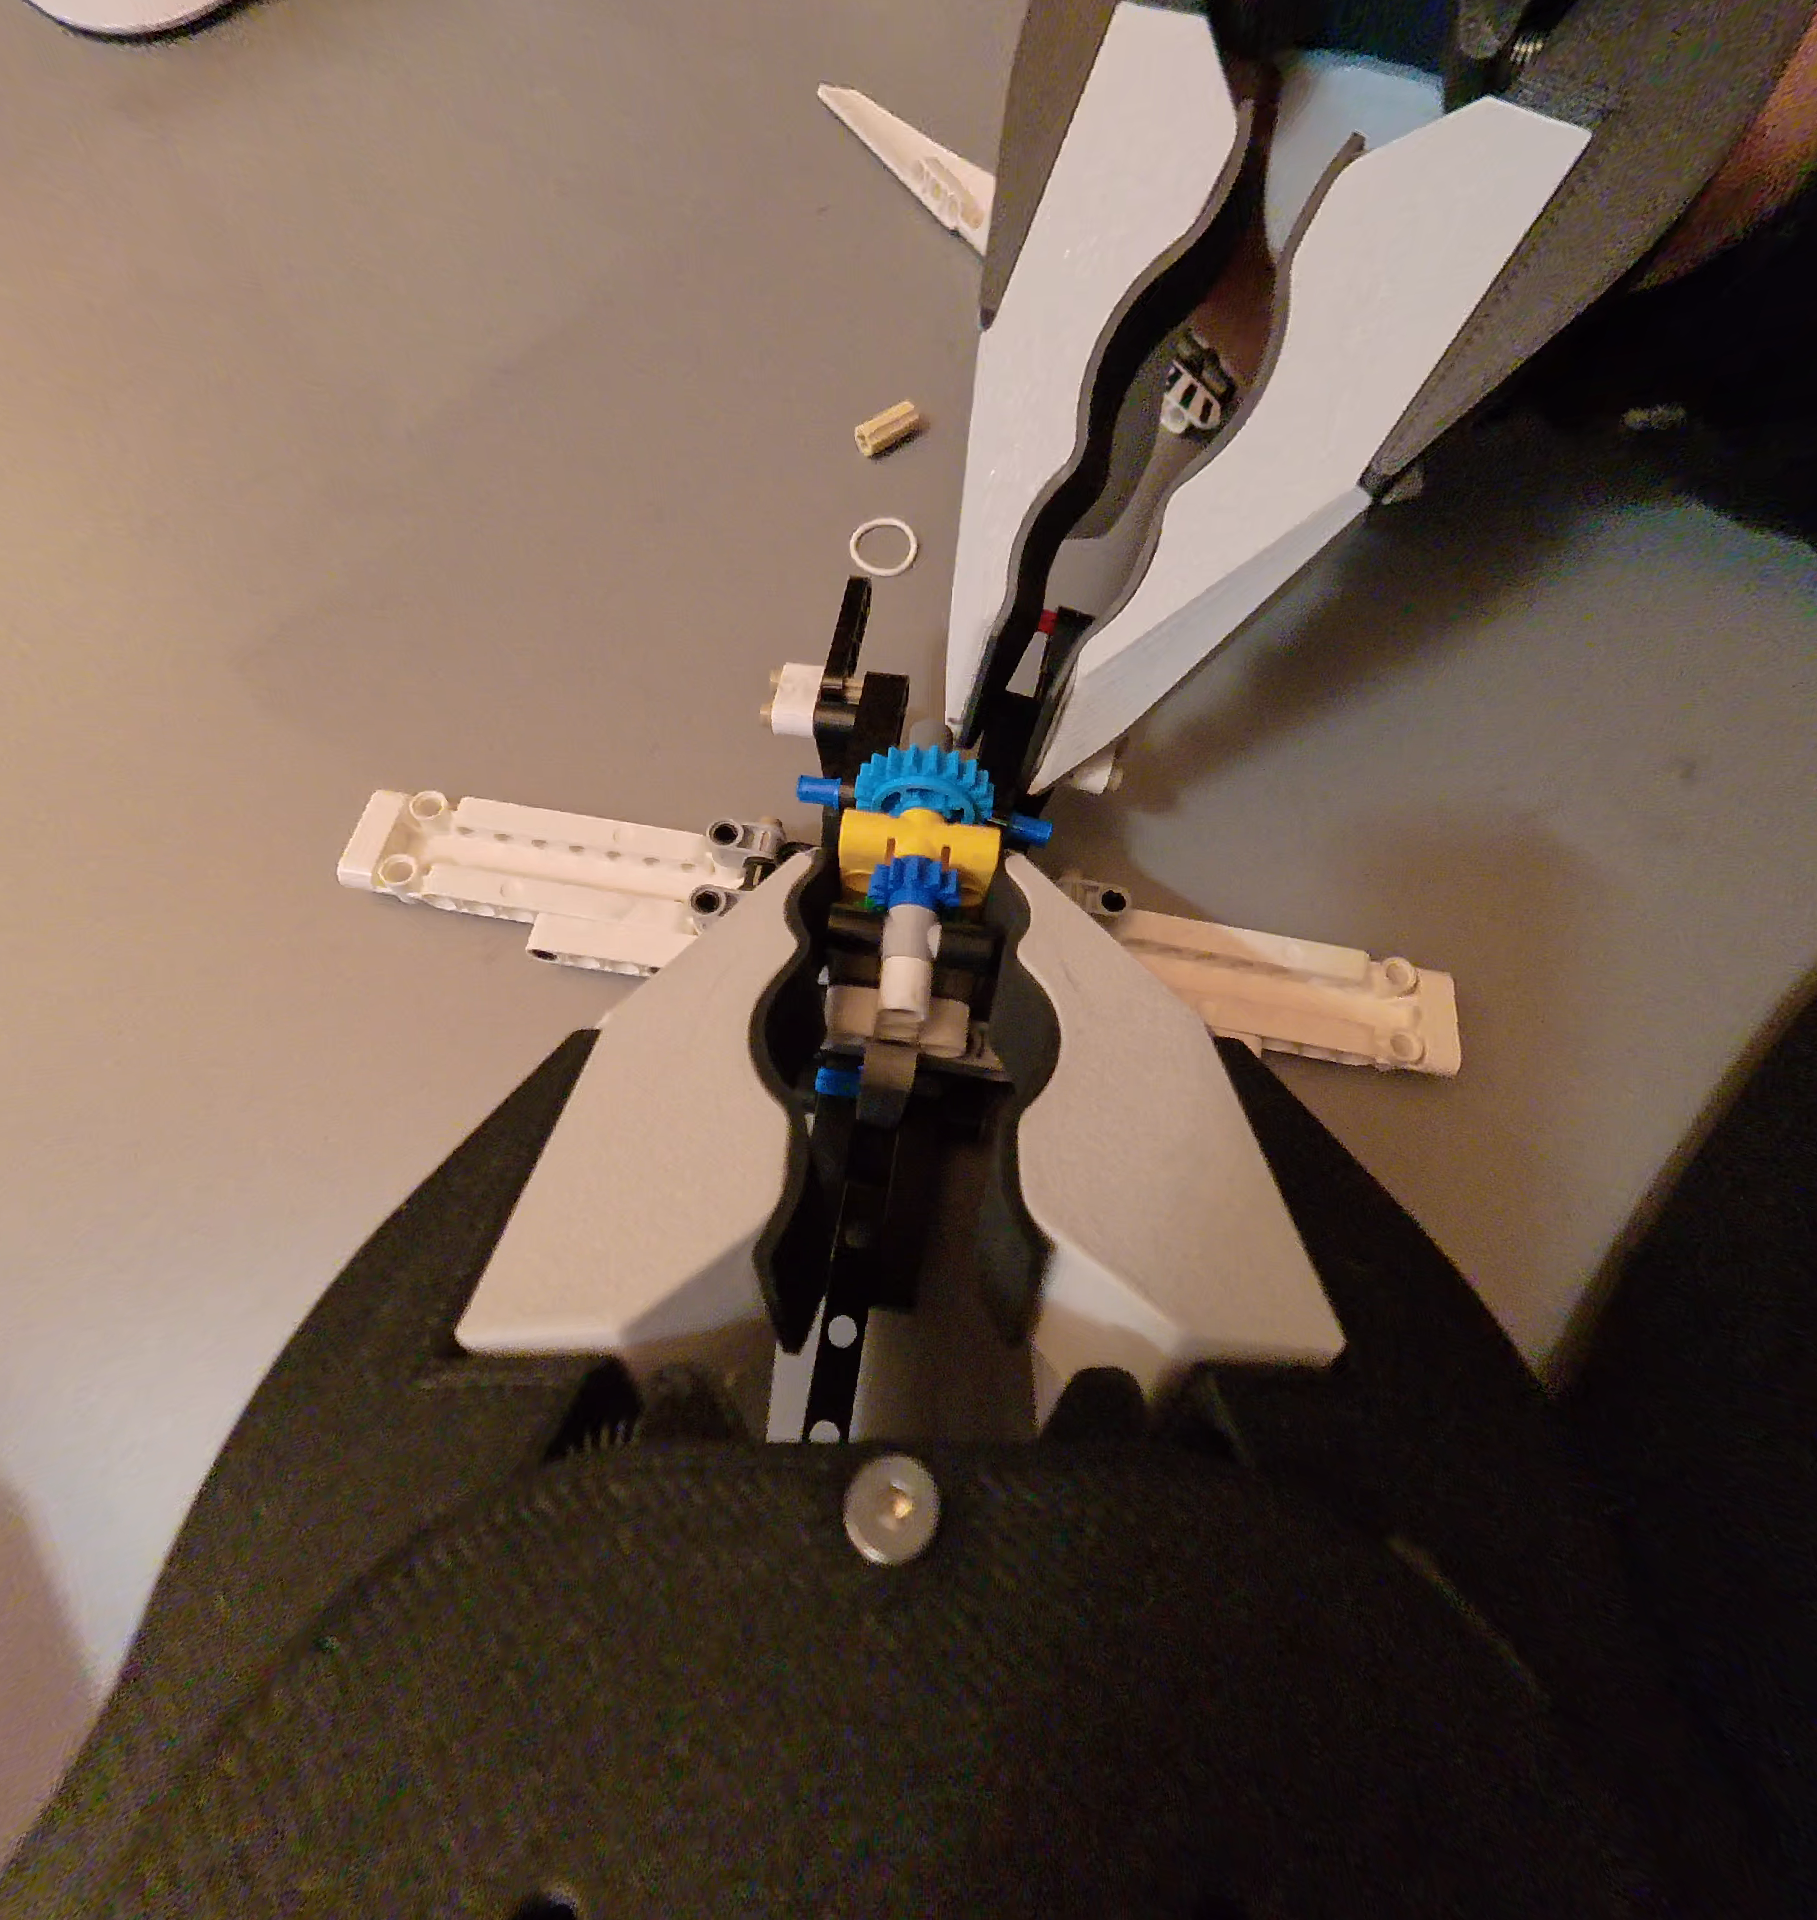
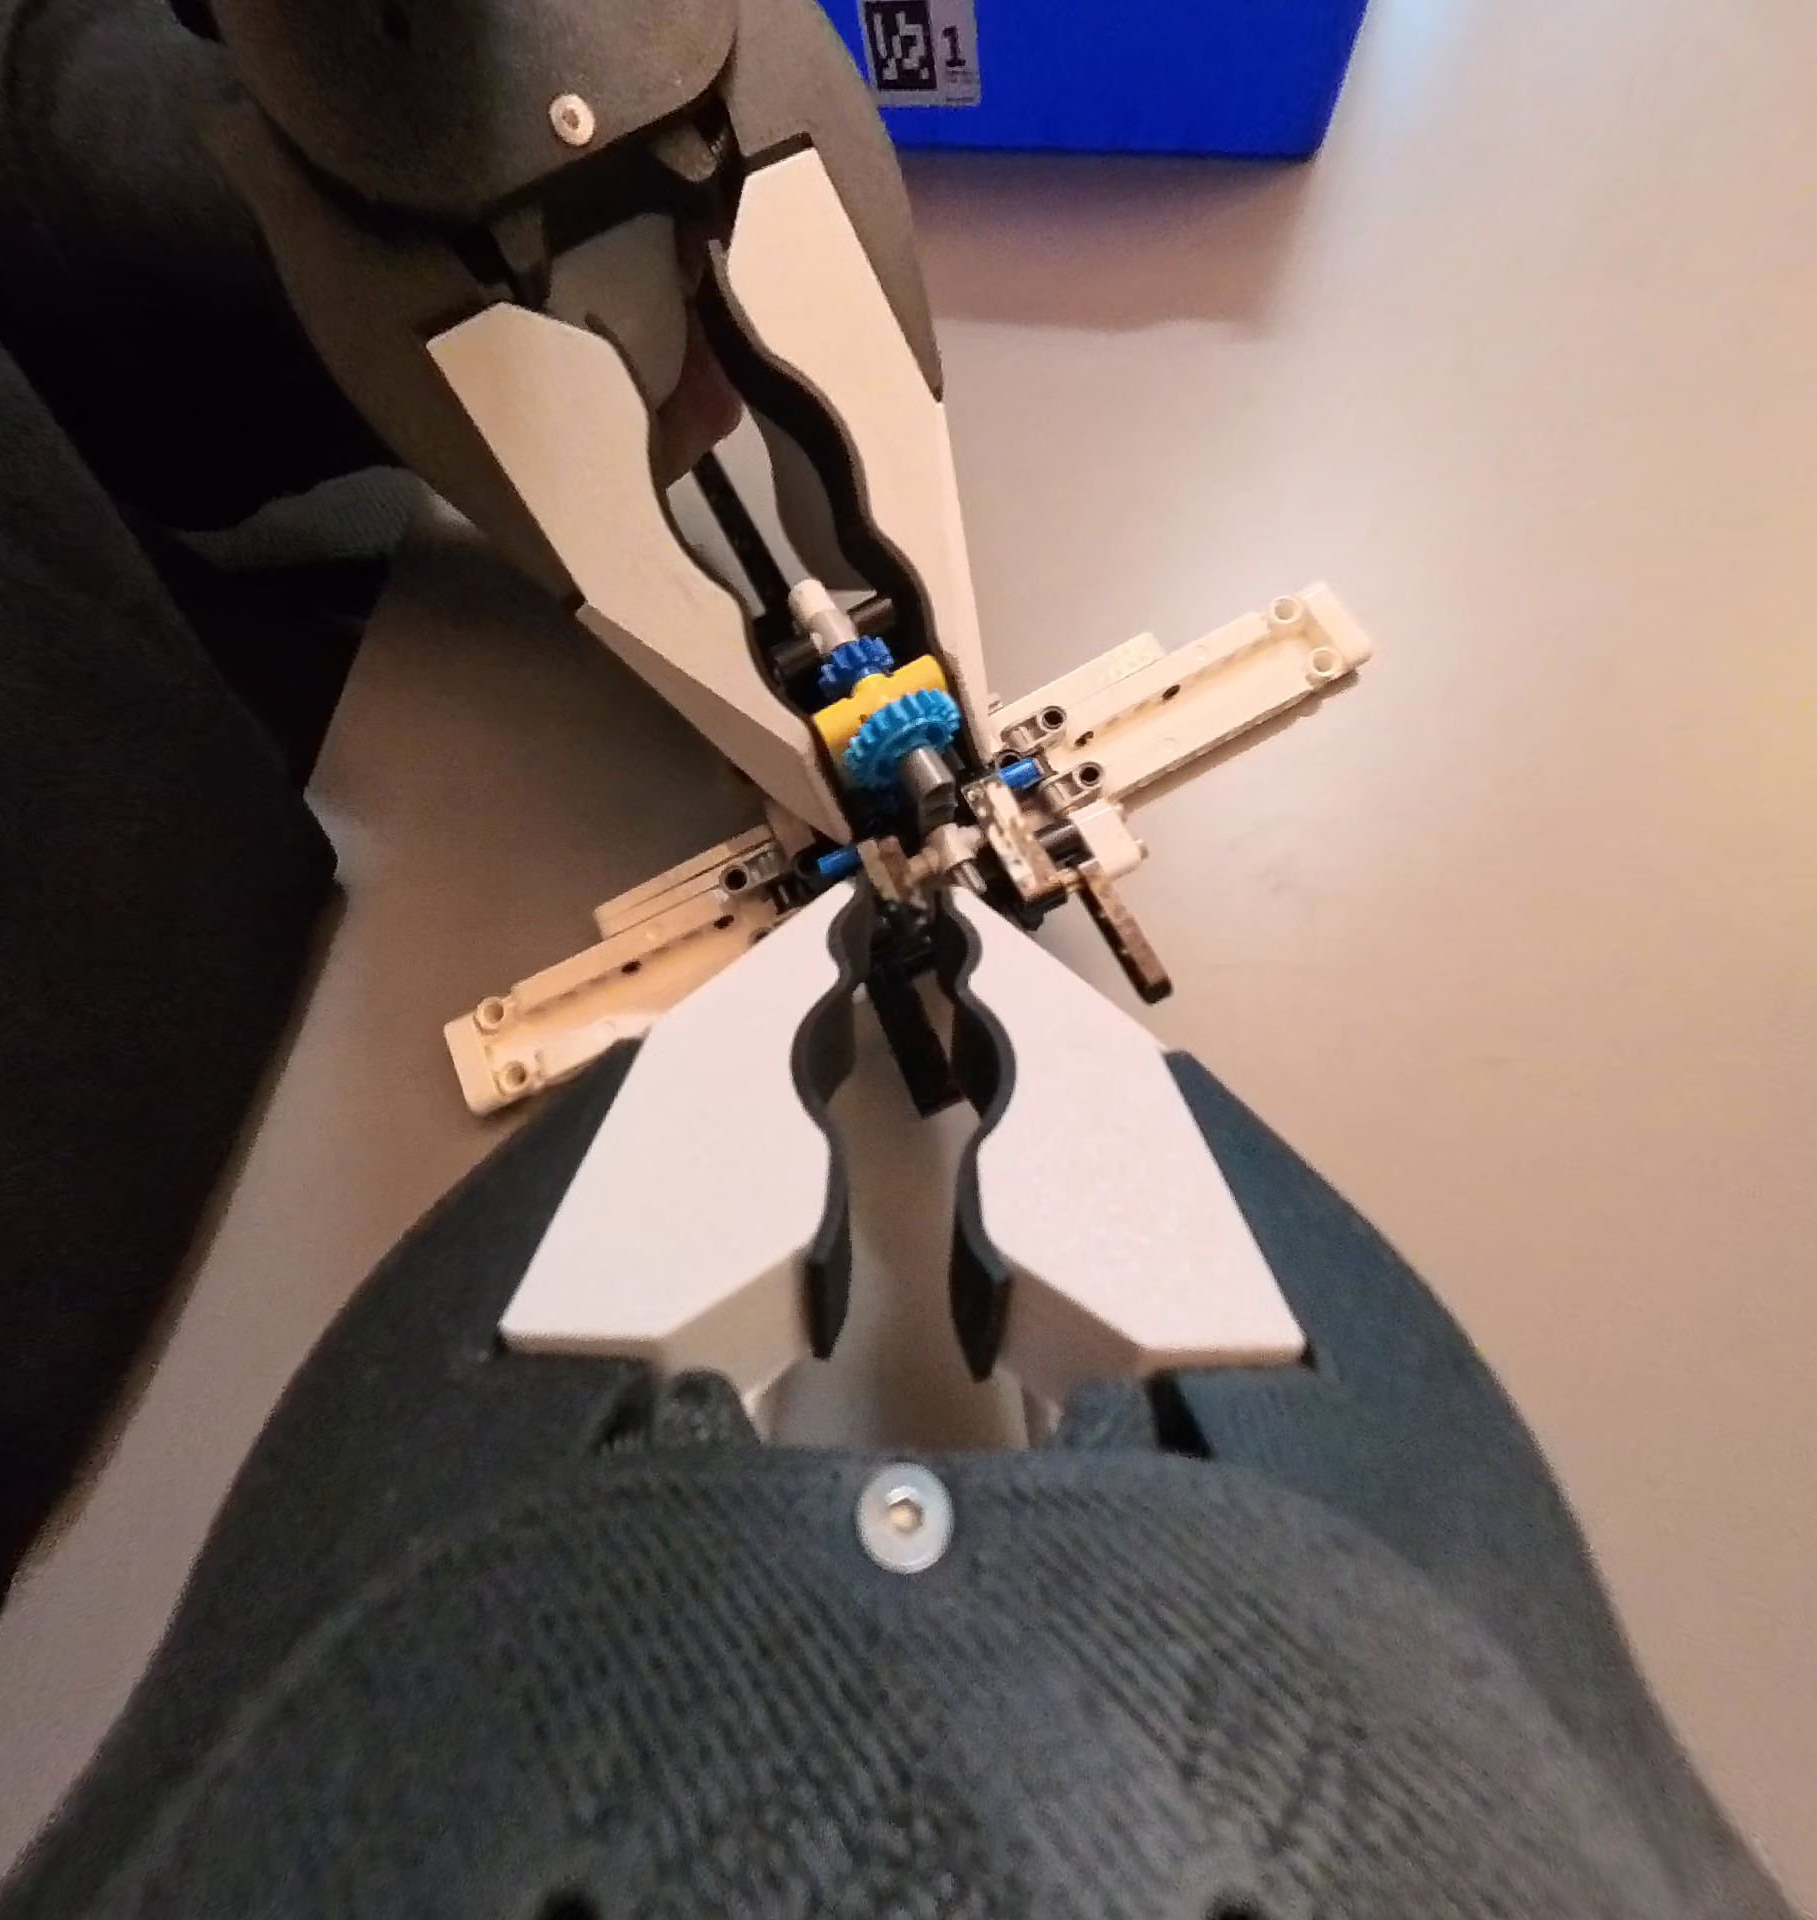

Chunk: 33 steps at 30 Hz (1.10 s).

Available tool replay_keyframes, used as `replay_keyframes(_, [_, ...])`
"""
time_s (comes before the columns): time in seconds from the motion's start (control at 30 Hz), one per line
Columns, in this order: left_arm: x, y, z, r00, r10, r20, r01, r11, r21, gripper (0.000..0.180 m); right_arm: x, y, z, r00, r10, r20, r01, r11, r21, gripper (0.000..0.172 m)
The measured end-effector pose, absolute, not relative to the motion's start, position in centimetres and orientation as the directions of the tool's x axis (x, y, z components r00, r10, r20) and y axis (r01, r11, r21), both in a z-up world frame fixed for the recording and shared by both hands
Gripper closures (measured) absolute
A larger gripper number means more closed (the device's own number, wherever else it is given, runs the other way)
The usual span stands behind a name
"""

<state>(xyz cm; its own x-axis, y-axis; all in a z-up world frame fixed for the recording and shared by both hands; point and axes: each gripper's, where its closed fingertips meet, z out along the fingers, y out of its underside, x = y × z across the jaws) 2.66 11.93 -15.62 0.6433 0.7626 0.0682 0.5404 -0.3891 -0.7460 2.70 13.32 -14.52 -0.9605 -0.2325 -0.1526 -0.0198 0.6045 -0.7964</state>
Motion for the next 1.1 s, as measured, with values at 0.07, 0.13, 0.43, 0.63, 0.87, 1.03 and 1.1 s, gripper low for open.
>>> replay_keyframes(0.07, [2.4,11.8,-15.7,0.621,0.782,0.054,0.550,-0.386,-0.741,0.151,2.4,13.5,-14.2,-0.970,-0.182,-0.162,0.022,0.595,-0.804,0.159])
replay_keyframes(0.13, [2.4,11.8,-15.7,0.615,0.787,0.040,0.548,-0.391,-0.739,0.152,1.7,13.7,-12.3,-0.978,-0.115,-0.173,0.093,0.501,-0.860,0.158])
replay_keyframes(0.43, [1.5,11.8,-15.6,0.542,0.836,0.087,0.607,-0.318,-0.728,0.153,1.8,14.2,-12.7,-0.908,0.095,0.407,-0.310,0.501,-0.808,0.147])
replay_keyframes(0.63, [0.8,11.9,-14.0,0.480,0.845,0.235,0.645,-0.158,-0.748,0.154,1.5,13.7,-12.5,-0.650,0.074,0.756,-0.597,0.566,-0.568,0.159])
replay_keyframes(0.87, [1.2,12.9,-13.9,0.502,0.835,0.228,0.641,-0.182,-0.746,0.154,1.2,13.3,-12.4,-0.555,-0.039,0.831,-0.683,0.592,-0.429,0.159])
replay_keyframes(1.03, [1.2,12.8,-14.1,0.510,0.833,0.217,0.636,-0.194,-0.747,0.154,1.4,13.2,-12.6,-0.413,-0.129,0.902,-0.768,0.581,-0.269,0.166])
replay_keyframes(1.1, [0.8,12.6,-13.8,0.508,0.835,0.211,0.617,-0.182,-0.766,0.154,1.2,13.1,-12.4,-0.396,-0.125,0.910,-0.769,0.586,-0.255,0.167])
